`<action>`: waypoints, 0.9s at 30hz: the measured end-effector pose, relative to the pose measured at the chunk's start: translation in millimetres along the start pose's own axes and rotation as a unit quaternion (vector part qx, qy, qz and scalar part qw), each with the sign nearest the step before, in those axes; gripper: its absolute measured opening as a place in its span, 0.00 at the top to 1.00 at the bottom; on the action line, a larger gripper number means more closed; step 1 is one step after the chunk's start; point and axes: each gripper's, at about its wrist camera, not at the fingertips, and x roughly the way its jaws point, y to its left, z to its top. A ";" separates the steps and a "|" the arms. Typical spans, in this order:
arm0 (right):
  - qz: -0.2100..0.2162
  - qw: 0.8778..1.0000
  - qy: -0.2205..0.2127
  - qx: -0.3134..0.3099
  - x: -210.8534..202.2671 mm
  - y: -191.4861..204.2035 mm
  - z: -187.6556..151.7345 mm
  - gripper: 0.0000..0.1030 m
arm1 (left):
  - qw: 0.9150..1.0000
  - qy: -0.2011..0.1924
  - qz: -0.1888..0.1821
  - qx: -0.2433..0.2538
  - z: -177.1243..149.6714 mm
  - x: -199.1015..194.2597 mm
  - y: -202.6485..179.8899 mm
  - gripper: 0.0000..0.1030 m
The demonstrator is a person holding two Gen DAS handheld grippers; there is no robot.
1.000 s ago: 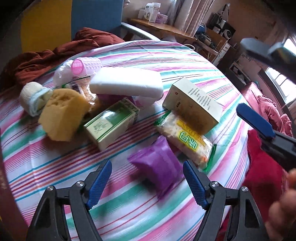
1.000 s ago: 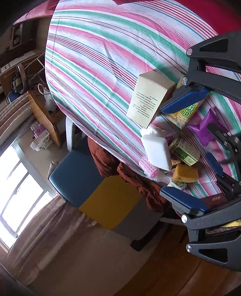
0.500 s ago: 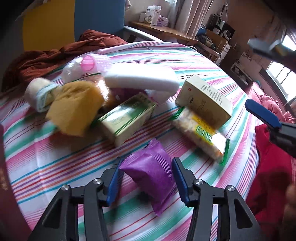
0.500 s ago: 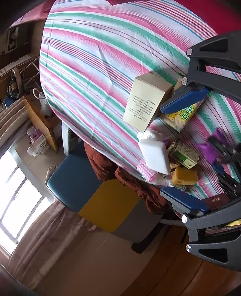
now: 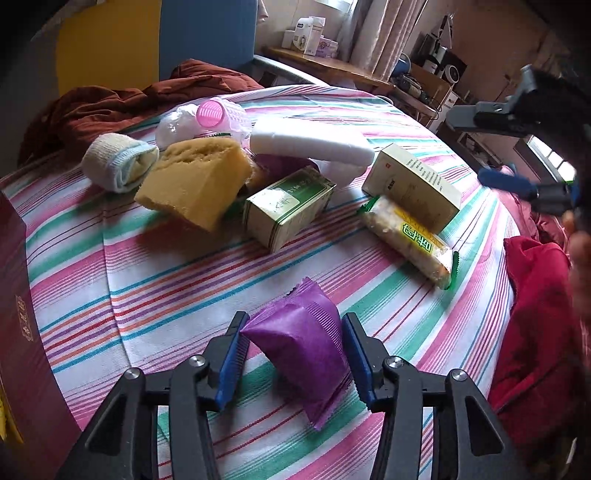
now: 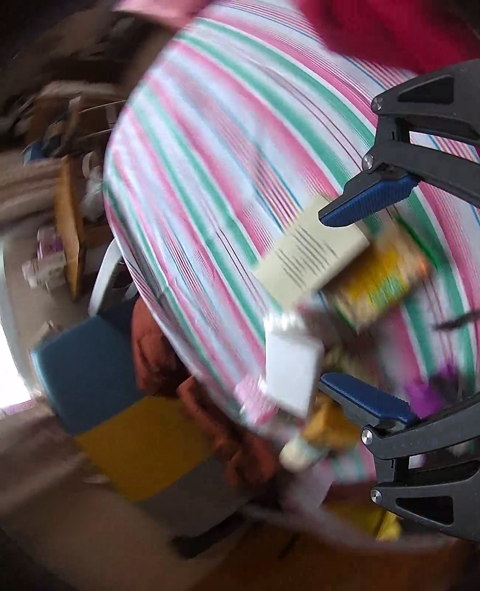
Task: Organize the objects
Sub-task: 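Grasp the purple packet with the left tool while the right tool grasps the cream printed box, then carry the purple packet with the left tool into the tray while the right tool places the box there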
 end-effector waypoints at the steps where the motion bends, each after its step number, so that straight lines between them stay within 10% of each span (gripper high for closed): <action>1: -0.016 0.999 0.017 -0.035 9.2 2.7 6.1 0.20 | 1.000 0.000 -0.001 -0.002 1.1 0.5 -0.7 0.50; 9: -0.071 0.982 0.109 -0.134 74.6 11.0 15.8 0.22 | 1.000 -0.002 -0.005 -0.004 1.7 0.8 0.0 0.50; 12: -0.084 0.980 0.124 -0.131 82.6 6.4 10.7 0.40 | 1.000 -0.004 -0.004 -0.003 1.5 0.1 0.2 0.50; 27: -0.023 0.996 -0.012 -0.080 -19.3 13.7 25.0 0.50 | 0.999 -0.039 -0.008 -0.009 2.5 -37.4 2.4 0.63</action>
